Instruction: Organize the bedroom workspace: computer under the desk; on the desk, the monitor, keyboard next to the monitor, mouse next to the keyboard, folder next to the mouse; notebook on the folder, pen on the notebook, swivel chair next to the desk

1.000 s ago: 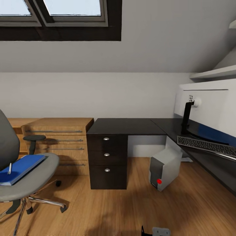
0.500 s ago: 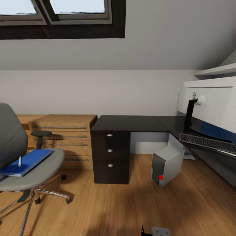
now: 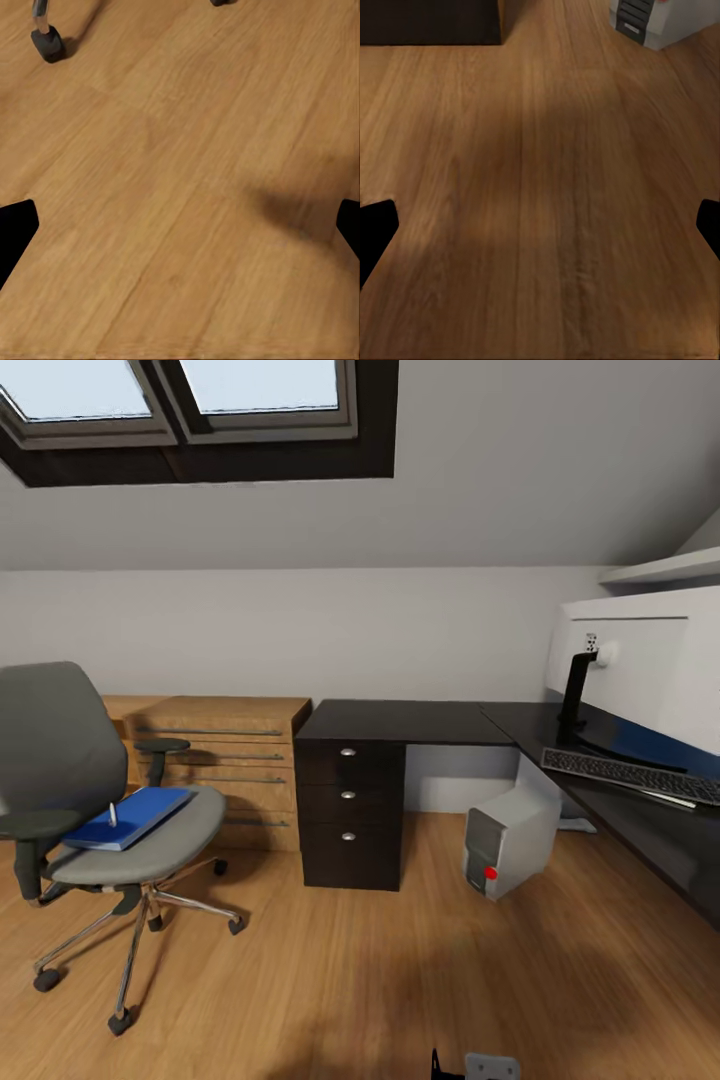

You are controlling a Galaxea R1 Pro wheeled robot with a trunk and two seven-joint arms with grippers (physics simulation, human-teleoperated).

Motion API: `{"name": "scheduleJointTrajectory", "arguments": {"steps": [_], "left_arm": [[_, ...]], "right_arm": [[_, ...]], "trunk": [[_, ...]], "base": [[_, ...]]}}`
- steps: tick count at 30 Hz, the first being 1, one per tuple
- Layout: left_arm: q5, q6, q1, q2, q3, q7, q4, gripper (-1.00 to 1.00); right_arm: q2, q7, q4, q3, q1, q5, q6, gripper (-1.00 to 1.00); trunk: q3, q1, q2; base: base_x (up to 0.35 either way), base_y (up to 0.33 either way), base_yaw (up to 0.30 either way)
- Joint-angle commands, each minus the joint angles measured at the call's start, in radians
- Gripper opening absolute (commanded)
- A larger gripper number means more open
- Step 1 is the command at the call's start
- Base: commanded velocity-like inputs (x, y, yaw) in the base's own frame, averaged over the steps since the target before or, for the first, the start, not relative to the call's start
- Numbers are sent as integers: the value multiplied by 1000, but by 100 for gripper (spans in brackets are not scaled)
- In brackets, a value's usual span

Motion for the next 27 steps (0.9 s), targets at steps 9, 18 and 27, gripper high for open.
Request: {"name": "scheduleJointTrajectory", "arguments": {"steps": [9,18,27], "left_arm": [[12,-15,-1,-2,-8,7,-4,100],[13,-18,-1,-5,-9,12,-5,100],[12,-18,-1,-5,-9,12,-4,100]], "right_arm": [[0,-7,1,-6,-1,11,-2,100],[0,-7,1,-6,-1,11,-2,100],[0,-7,1,-6,-1,11,-2,100]], "trunk": [[-15,-1,-1],[-4,-31,55],[10,-66,118]], "base": [[-62,-5,74],[-2,0,74],[0,0,74]]}}
